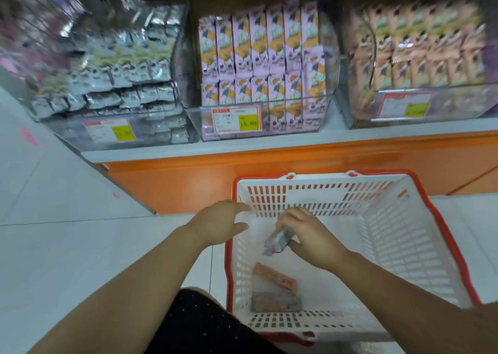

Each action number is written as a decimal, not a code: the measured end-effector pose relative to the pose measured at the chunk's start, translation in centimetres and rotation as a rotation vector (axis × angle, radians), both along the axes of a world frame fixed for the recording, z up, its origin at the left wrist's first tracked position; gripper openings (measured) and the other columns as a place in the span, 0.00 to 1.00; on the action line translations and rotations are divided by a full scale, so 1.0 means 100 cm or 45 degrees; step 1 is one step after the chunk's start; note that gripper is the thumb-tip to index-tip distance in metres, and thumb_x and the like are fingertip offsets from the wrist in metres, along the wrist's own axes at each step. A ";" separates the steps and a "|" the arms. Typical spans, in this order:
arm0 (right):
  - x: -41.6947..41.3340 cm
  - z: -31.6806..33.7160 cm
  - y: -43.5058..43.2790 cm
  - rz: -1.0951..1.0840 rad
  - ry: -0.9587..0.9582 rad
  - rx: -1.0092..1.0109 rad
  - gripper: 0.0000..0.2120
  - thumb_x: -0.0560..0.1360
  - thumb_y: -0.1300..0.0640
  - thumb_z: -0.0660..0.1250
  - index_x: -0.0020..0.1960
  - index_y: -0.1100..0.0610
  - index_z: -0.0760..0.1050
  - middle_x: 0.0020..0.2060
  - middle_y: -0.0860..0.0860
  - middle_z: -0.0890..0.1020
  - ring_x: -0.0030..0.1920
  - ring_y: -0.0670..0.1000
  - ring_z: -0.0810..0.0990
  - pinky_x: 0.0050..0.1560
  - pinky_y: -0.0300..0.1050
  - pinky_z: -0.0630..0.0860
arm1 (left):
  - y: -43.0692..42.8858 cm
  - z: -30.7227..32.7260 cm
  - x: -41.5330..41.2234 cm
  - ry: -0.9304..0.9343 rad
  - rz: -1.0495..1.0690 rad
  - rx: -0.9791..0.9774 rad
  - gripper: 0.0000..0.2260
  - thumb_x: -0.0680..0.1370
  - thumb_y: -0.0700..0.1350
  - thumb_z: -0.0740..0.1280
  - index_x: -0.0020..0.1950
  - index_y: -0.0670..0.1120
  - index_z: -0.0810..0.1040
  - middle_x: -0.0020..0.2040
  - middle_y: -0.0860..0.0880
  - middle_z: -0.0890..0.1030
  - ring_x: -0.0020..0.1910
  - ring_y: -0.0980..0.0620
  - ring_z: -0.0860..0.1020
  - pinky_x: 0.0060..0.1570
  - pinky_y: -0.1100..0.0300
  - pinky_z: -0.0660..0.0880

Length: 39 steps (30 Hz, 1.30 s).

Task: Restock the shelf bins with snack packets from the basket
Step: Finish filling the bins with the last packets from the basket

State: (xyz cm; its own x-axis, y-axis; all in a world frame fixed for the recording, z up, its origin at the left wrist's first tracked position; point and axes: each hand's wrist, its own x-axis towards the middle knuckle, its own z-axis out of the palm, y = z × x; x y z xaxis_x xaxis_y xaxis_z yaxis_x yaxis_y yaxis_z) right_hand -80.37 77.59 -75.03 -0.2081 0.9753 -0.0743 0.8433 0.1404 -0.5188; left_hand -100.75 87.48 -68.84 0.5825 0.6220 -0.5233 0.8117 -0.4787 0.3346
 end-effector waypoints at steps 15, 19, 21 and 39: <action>-0.045 0.146 0.011 0.251 -0.073 0.704 0.22 0.68 0.54 0.72 0.61 0.51 0.72 0.59 0.49 0.77 0.60 0.48 0.71 0.60 0.41 0.65 | -0.052 0.130 -0.052 -0.630 0.228 0.009 0.09 0.73 0.45 0.72 0.52 0.48 0.81 0.38 0.56 0.82 0.38 0.55 0.78 0.37 0.60 0.72; -0.056 0.181 0.011 0.136 0.099 0.368 0.21 0.70 0.49 0.73 0.62 0.47 0.74 0.53 0.37 0.77 0.53 0.38 0.74 0.50 0.28 0.65 | -0.043 0.140 -0.079 -0.668 0.162 0.272 0.12 0.74 0.42 0.70 0.57 0.50 0.81 0.44 0.53 0.79 0.41 0.58 0.75 0.44 0.61 0.71; -0.068 0.188 0.010 0.051 0.237 0.300 0.17 0.70 0.50 0.73 0.57 0.42 0.74 0.49 0.31 0.75 0.50 0.33 0.74 0.48 0.26 0.66 | -0.039 0.139 -0.090 -0.719 0.189 0.405 0.15 0.75 0.43 0.70 0.61 0.51 0.78 0.45 0.55 0.77 0.44 0.59 0.75 0.49 0.64 0.71; -0.137 0.205 0.100 -0.041 -0.023 0.302 0.30 0.76 0.46 0.66 0.75 0.52 0.60 0.74 0.49 0.62 0.74 0.50 0.58 0.72 0.45 0.54 | 0.014 0.146 -0.121 -1.650 1.578 0.272 0.07 0.79 0.45 0.65 0.55 0.48 0.69 0.49 0.47 0.77 0.41 0.53 0.76 0.43 0.56 0.75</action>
State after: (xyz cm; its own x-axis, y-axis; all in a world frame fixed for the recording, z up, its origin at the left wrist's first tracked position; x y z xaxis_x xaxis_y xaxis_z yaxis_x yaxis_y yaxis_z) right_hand -94.03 87.59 -54.58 -0.1775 0.9719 0.1546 0.8579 0.2298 -0.4595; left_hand -112.86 88.88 -54.27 -0.2933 0.9557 -0.0234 -0.0057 0.0227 0.9997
